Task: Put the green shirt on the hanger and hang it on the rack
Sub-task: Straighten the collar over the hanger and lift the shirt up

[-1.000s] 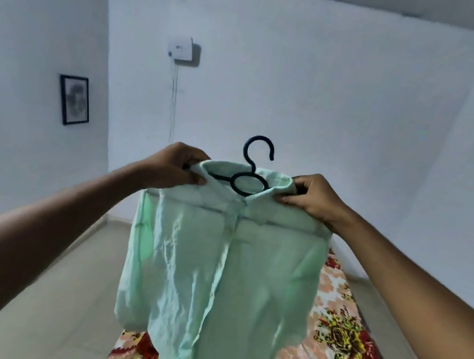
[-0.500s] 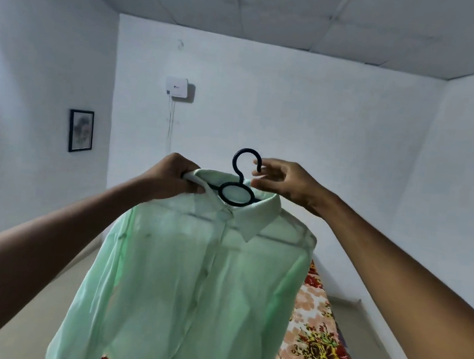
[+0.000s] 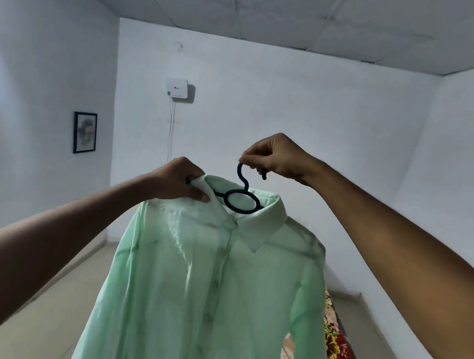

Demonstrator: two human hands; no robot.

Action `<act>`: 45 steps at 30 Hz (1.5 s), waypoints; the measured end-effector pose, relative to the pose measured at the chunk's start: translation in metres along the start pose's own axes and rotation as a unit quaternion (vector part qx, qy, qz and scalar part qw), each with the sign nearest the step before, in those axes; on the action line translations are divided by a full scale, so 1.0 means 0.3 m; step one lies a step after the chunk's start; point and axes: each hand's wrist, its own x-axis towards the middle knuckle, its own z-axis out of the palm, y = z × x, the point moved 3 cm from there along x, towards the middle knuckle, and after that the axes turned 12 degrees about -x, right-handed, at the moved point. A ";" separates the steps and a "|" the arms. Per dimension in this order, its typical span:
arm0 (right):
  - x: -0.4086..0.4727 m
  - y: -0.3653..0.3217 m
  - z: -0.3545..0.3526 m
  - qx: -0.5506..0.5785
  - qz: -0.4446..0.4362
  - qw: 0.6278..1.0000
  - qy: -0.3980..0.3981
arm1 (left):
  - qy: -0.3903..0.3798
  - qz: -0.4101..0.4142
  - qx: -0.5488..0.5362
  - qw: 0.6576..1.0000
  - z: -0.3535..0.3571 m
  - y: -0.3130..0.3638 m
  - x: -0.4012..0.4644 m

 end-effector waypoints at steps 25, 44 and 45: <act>0.050 -0.007 -0.128 -0.043 0.038 0.988 0.144 | 0.027 -0.052 -0.110 0.992 -0.176 -0.116 -0.105; 0.046 0.096 -0.163 -0.039 0.034 0.988 0.144 | -0.104 -0.094 -0.108 0.984 -0.132 -0.136 -0.010; 0.048 0.099 -0.157 -0.040 0.035 0.988 0.144 | -0.122 -0.095 -0.084 0.984 -0.132 -0.123 -0.005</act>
